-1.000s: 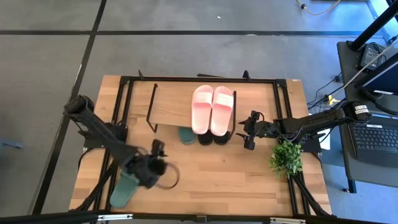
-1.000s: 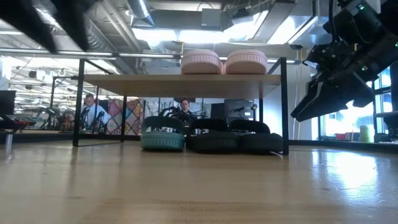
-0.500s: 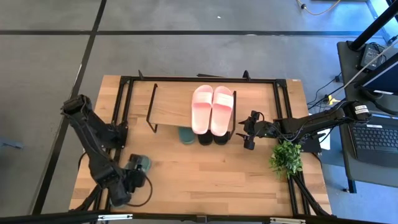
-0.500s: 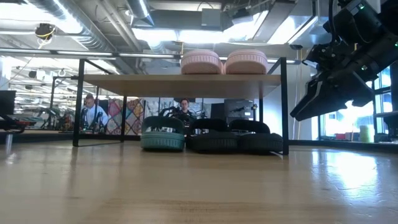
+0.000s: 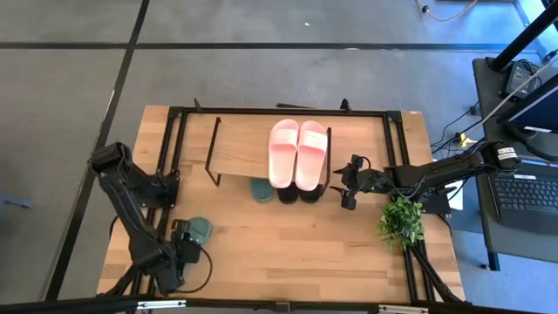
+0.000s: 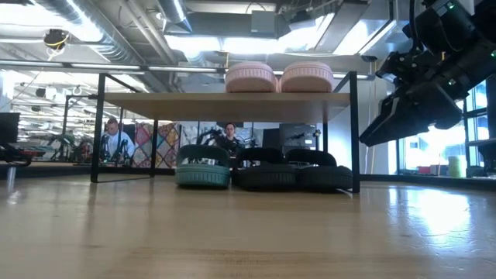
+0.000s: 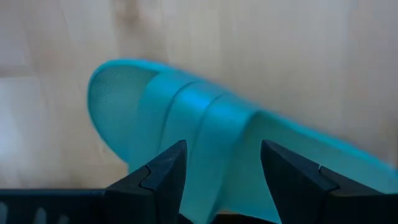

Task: Pick and place slides into the shelf
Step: Put the green slide under the shelf

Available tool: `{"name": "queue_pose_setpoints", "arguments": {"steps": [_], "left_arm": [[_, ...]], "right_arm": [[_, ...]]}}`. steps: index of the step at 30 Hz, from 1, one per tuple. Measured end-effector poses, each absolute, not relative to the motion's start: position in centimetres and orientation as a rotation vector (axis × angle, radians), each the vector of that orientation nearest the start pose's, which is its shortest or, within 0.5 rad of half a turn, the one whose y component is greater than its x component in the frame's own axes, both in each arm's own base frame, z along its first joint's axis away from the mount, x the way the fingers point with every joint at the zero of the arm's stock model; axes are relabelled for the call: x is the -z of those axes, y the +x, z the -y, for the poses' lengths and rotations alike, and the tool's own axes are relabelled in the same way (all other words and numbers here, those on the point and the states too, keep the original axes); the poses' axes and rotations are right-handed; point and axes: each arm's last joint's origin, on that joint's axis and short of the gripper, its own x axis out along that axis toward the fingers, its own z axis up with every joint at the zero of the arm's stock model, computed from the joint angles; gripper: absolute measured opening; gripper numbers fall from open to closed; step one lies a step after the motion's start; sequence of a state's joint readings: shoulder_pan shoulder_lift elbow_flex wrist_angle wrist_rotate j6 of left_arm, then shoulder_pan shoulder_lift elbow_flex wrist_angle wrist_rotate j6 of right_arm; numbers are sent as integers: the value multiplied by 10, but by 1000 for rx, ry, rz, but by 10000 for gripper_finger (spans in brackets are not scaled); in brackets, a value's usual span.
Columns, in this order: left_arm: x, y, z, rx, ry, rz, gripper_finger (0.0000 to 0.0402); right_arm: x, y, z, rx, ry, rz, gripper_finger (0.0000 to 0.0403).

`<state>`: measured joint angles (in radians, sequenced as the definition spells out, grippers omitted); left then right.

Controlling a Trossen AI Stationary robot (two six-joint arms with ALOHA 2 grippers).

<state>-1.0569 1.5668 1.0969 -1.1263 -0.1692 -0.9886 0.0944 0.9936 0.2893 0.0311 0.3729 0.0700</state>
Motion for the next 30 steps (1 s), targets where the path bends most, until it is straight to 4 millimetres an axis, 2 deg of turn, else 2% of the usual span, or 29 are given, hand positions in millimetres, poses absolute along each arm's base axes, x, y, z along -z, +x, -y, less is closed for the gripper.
{"name": "queue_pose_setpoints", "arguments": {"steps": [11,13,30], "left_arm": [[-180,132,229,-219,274,-1603,197],[-179,131,228,-260,277,-1615,197],[-177,133,230,-238,257,-1595,197]], "right_arm": [[-153,176,-6,290,-89,-644,259],[-153,176,-6,290,-89,-644,259],[-153,176,-6,290,-89,-645,259]]}}
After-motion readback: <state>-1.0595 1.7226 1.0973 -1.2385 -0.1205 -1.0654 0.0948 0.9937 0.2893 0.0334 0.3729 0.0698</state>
